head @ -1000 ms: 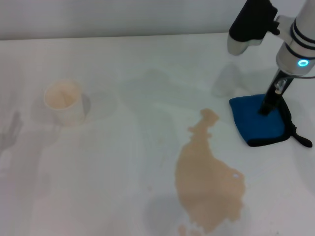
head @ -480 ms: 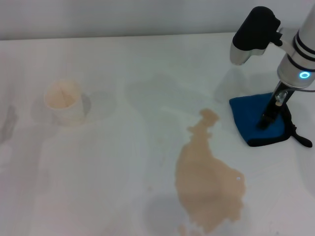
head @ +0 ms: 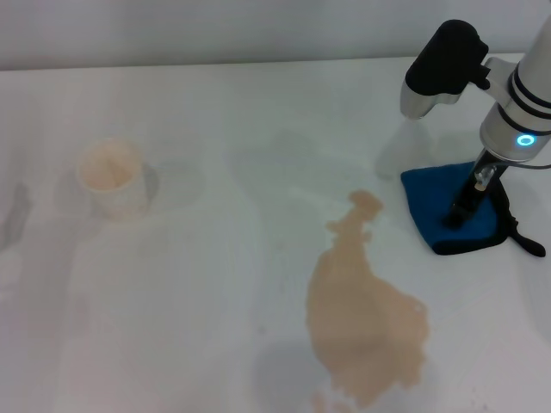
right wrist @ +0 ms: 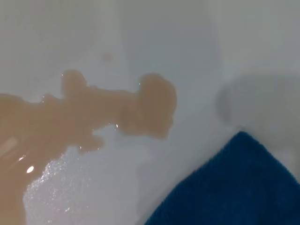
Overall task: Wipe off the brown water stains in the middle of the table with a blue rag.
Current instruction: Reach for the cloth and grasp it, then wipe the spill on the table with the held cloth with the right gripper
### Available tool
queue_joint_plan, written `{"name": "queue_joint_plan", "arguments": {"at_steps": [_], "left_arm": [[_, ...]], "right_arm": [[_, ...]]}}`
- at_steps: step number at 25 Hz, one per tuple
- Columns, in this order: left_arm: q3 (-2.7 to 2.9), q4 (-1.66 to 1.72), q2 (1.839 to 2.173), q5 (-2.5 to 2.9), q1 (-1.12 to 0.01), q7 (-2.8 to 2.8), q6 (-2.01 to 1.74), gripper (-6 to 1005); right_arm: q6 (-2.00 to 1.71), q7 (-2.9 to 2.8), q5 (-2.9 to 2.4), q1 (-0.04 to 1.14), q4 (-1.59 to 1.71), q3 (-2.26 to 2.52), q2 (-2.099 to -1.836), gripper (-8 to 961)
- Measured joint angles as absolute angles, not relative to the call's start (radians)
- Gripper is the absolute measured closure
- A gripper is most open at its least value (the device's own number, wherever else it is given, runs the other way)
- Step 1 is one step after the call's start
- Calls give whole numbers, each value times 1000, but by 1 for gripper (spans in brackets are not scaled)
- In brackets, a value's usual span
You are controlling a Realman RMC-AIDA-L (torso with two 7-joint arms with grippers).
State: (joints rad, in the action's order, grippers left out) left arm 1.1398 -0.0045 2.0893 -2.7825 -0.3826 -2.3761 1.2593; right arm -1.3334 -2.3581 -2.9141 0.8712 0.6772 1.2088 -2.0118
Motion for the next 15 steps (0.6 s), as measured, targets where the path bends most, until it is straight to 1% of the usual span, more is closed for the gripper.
{"name": "queue_joint_plan", "arguments": {"at_steps": [15], "left_arm": [[1140,-6,2088,-2783,-391,-2376,1259,134]], "right_arm": [[-1338,-2361,-2913,869,671,1207,-2012,506]]}}
